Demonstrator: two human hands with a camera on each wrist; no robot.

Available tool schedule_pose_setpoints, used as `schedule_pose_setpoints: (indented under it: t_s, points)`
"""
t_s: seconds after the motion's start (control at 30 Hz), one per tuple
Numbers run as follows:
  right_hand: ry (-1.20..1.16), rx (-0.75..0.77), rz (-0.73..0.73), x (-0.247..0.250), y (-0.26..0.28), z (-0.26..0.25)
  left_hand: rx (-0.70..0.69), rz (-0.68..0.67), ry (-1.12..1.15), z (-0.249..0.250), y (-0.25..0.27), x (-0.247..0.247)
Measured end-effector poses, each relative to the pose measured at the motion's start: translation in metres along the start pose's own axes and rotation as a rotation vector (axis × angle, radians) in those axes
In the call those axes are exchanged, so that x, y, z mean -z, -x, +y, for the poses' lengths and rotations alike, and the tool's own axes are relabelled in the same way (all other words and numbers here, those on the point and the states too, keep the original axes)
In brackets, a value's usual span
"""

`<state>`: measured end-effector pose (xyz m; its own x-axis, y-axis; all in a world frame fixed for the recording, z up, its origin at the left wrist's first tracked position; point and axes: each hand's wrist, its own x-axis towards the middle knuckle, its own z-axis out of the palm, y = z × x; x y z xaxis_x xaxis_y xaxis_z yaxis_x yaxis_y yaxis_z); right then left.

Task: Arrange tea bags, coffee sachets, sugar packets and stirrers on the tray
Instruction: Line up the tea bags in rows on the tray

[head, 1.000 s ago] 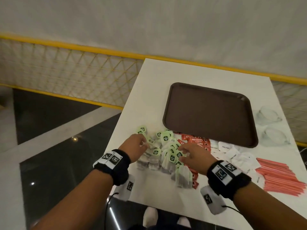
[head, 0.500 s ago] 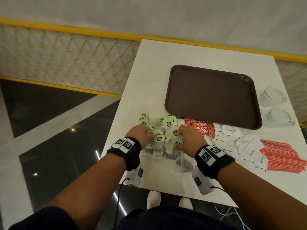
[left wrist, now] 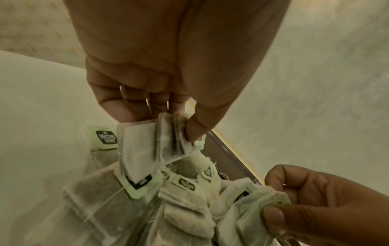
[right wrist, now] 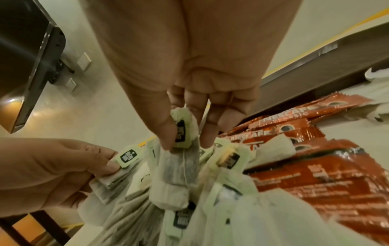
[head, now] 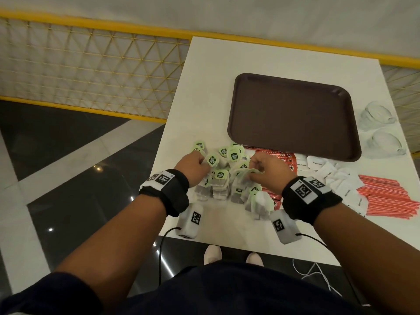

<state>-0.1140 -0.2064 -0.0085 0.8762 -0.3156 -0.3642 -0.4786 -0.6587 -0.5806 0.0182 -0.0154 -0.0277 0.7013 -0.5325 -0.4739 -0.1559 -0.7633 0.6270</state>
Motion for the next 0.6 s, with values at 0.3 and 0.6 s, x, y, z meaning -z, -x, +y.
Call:
schedule_pose_setpoints:
  t_s: [0.3, 0.6]
  points:
    - [-0.284, 0.032, 0.048, 0.025, 0.004, 0.0, -0.098, -0.01, 0.252, 0.016, 0.006, 0.012]
    - [-0.58, 0.138, -0.165, 0.083, -0.014, -0.006, -0.09, -0.067, 0.507, 0.071, -0.021, 0.011]
